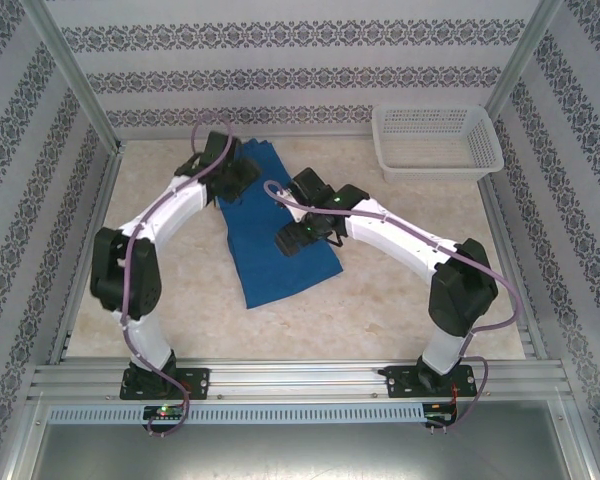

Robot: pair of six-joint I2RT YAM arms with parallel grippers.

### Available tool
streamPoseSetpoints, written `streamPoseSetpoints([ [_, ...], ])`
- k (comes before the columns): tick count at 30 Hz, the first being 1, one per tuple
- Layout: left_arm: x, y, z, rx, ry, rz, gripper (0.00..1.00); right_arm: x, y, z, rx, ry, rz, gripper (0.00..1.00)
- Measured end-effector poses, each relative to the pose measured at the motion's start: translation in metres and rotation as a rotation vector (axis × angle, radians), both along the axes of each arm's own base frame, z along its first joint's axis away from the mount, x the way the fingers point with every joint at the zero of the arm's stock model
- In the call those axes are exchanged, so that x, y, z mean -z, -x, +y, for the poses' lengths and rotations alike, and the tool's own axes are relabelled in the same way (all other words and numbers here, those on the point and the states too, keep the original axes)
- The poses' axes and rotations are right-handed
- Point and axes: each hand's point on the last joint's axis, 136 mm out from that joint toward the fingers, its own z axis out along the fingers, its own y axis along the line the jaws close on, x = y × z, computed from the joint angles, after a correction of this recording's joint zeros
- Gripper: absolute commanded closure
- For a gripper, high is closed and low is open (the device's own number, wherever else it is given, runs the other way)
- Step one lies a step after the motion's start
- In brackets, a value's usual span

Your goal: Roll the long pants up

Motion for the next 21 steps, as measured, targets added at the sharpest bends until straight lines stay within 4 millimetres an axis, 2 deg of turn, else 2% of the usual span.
streamPoseSetpoints([
  [1, 0.014, 0.01, 0.003, -0.014, 0.0, 0.03, 0.99, 0.006, -0.003, -0.008, 0.012, 0.019, 0.004, 0.66],
  [2, 0.036, 0.022, 0.005, -0.03, -0.004, 0.074, 1.0, 0.014, -0.007, -0.018, 0.028, 0.04, 0.015, 1.0],
  [5, 0.09, 0.045, 0.007, -0.049, -0.027, 0.204, 1.0, 0.043, -0.021, -0.046, 0.097, 0.074, 0.058, 1.0],
  [7, 0.108, 0.05, 0.004, -0.055, -0.034, 0.242, 1.0, 0.06, -0.026, -0.06, 0.126, 0.099, 0.083, 1.0],
  [11, 0.11, 0.042, -0.004, -0.057, -0.026, 0.229, 1.0, 0.085, -0.032, -0.061, 0.126, 0.13, 0.106, 1.0],
  [15, 0.104, 0.017, -0.013, -0.054, -0.012, 0.193, 1.0, 0.107, -0.032, -0.056, 0.123, 0.134, 0.146, 1.0],
  [21, 0.116, -0.001, -0.02, -0.051, -0.012, 0.198, 1.0, 0.118, -0.025, -0.045, 0.138, 0.104, 0.167, 1.0],
])
